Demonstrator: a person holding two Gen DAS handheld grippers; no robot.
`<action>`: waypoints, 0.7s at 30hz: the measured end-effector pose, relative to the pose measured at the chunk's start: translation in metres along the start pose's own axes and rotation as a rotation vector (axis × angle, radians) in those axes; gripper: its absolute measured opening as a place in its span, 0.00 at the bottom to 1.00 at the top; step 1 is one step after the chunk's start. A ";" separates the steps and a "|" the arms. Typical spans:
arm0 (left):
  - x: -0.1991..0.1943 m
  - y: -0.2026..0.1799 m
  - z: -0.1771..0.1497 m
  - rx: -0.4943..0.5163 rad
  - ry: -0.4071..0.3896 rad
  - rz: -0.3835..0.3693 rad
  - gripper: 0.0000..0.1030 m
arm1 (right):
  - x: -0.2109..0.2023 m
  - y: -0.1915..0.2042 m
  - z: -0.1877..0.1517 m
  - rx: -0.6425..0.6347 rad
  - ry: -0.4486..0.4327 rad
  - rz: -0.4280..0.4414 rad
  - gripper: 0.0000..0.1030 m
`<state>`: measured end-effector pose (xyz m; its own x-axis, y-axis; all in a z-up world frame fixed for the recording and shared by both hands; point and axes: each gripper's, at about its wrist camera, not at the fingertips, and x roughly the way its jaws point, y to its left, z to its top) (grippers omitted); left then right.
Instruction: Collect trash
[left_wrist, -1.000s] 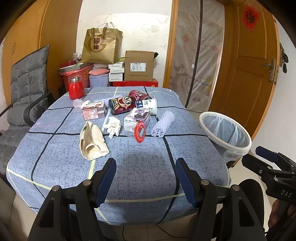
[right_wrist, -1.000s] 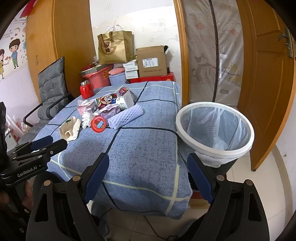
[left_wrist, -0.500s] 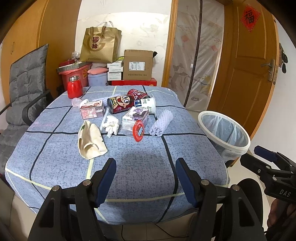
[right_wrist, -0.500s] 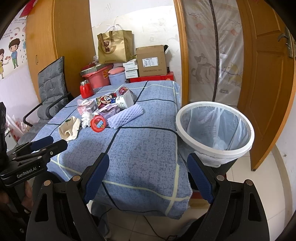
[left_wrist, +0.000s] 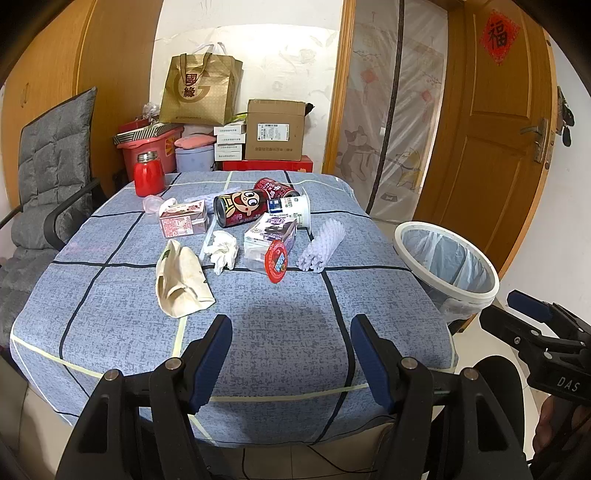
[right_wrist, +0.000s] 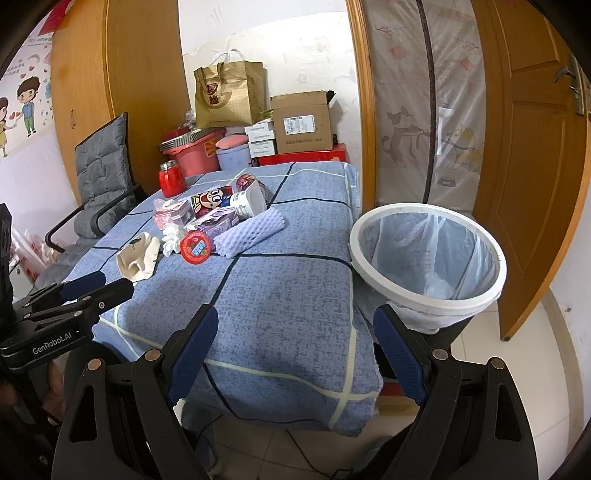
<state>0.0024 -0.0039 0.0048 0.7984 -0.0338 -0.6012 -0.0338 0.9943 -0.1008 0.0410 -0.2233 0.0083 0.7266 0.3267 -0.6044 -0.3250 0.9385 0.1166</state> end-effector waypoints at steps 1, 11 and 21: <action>0.000 0.000 0.000 0.000 -0.001 0.000 0.64 | 0.000 0.000 0.000 -0.001 0.000 0.000 0.84; -0.002 -0.001 0.001 0.001 -0.002 -0.001 0.64 | 0.000 0.001 0.001 -0.001 -0.003 -0.003 0.84; -0.002 -0.001 0.001 0.001 -0.003 -0.002 0.64 | -0.001 0.001 0.001 -0.001 -0.003 -0.003 0.84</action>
<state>0.0014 -0.0046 0.0065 0.8003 -0.0354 -0.5985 -0.0315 0.9944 -0.1009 0.0409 -0.2226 0.0094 0.7295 0.3247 -0.6020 -0.3237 0.9392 0.1142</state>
